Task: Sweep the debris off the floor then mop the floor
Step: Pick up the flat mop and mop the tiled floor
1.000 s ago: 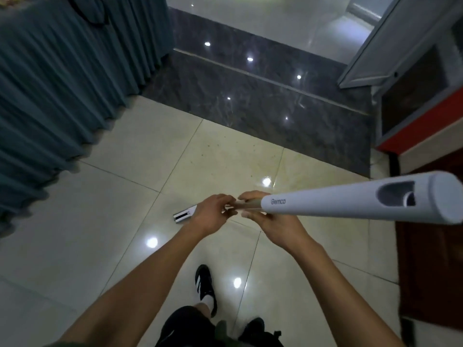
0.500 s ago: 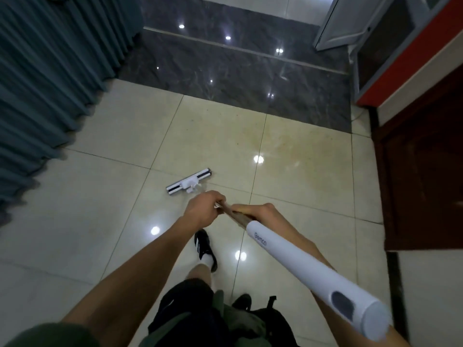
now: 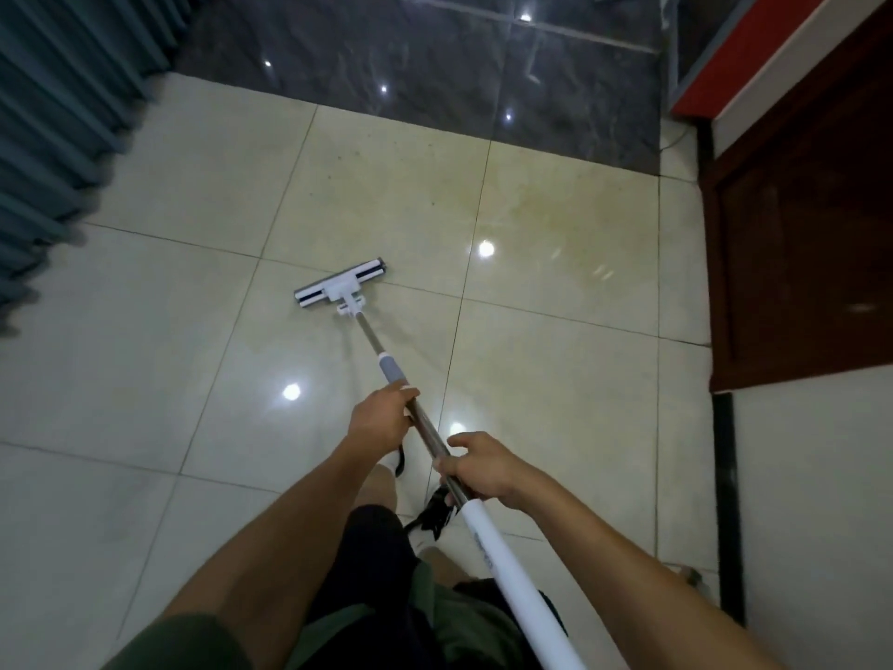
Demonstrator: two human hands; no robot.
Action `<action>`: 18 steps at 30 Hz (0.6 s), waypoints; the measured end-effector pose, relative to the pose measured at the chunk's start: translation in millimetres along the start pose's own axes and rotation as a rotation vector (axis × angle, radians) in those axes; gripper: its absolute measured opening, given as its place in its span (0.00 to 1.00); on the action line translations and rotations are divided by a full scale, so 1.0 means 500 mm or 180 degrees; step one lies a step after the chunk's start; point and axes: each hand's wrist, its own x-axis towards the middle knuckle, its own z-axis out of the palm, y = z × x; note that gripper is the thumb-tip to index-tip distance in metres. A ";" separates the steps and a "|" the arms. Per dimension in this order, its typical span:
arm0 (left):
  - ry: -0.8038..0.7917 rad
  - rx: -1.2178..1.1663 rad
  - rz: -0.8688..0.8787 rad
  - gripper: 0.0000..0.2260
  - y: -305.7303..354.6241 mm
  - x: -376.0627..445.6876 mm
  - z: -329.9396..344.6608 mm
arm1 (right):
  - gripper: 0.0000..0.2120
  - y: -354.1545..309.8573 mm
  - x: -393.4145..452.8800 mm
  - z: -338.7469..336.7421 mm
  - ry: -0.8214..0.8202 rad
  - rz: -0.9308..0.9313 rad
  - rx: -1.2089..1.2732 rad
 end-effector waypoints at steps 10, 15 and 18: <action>-0.0212 -0.2197 -0.1221 0.07 0.007 -0.014 0.066 | 0.14 0.070 0.031 0.073 0.0590 0.0233 -0.1111; -0.0320 -0.2892 -0.1612 0.07 0.032 -0.016 0.062 | 0.11 0.064 0.040 0.075 0.0405 0.0621 -0.0601; -0.0321 -0.2971 -0.1673 0.11 0.027 -0.009 0.066 | 0.15 0.056 0.040 0.071 0.0305 0.0797 -0.0293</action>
